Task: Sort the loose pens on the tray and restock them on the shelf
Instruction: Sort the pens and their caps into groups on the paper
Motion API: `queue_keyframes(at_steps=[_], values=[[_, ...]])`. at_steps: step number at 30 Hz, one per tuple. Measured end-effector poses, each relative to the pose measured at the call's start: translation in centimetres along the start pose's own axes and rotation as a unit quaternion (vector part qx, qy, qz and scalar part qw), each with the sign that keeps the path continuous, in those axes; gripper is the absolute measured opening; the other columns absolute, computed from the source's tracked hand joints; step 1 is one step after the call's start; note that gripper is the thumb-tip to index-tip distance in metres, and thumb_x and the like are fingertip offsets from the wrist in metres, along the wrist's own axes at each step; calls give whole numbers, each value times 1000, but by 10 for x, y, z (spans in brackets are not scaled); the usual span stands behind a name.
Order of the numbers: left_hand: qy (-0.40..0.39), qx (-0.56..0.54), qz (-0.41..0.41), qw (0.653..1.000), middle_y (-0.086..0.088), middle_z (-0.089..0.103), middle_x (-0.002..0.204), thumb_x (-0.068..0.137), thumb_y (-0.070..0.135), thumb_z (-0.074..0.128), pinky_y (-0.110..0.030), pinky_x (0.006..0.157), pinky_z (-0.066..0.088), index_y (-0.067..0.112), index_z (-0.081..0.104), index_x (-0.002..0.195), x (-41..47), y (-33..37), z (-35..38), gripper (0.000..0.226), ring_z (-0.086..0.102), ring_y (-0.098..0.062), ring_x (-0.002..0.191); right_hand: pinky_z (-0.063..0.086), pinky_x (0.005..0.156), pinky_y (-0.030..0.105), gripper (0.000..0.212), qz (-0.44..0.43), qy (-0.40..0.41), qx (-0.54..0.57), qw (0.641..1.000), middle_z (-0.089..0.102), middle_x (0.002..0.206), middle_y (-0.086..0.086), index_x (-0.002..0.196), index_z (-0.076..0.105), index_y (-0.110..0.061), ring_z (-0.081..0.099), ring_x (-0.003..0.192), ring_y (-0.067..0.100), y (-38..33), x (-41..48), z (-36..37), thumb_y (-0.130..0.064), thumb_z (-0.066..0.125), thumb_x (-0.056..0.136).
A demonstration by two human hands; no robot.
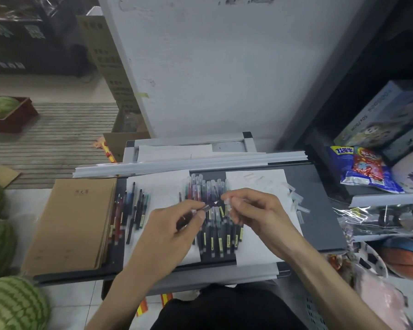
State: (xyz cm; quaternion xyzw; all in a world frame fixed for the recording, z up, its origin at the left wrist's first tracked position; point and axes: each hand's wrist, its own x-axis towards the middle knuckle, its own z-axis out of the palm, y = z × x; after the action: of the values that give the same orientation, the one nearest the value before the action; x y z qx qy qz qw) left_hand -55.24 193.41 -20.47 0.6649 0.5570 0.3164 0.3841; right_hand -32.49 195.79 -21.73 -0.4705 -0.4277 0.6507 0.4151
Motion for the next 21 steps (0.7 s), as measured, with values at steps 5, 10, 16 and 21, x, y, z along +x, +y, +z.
queue_keyframes(at_steps=[5,10,16,21], values=[[10,28,31,999,22,71,81,100,27,66,-12,65,47,28,78,114,-2,10,-4,19,69,-5,74,45,70,34,22,-42,6,28,999,64,73,12,104,78,-3,54,69,25,-12,-5,5,-16,71,88],[20,17,36,999,27,69,80,99,25,67,-10,65,45,25,79,115,-4,13,-6,20,67,-3,71,51,71,26,21,-54,53,41,996,72,80,6,95,76,-1,63,70,14,-17,-7,7,-10,80,76],[30,31,74,996,28,71,85,98,23,69,-16,63,50,24,79,115,-5,17,-13,20,69,-6,73,56,73,31,7,-73,62,-67,993,77,89,11,88,70,6,74,78,23,-24,-12,7,2,75,89],[26,72,121,990,25,72,89,101,30,64,-15,61,48,26,78,117,0,17,-26,22,68,-14,68,50,70,42,15,-95,9,-253,963,71,82,0,106,80,-26,60,72,28,-32,-17,-1,-28,72,94]])
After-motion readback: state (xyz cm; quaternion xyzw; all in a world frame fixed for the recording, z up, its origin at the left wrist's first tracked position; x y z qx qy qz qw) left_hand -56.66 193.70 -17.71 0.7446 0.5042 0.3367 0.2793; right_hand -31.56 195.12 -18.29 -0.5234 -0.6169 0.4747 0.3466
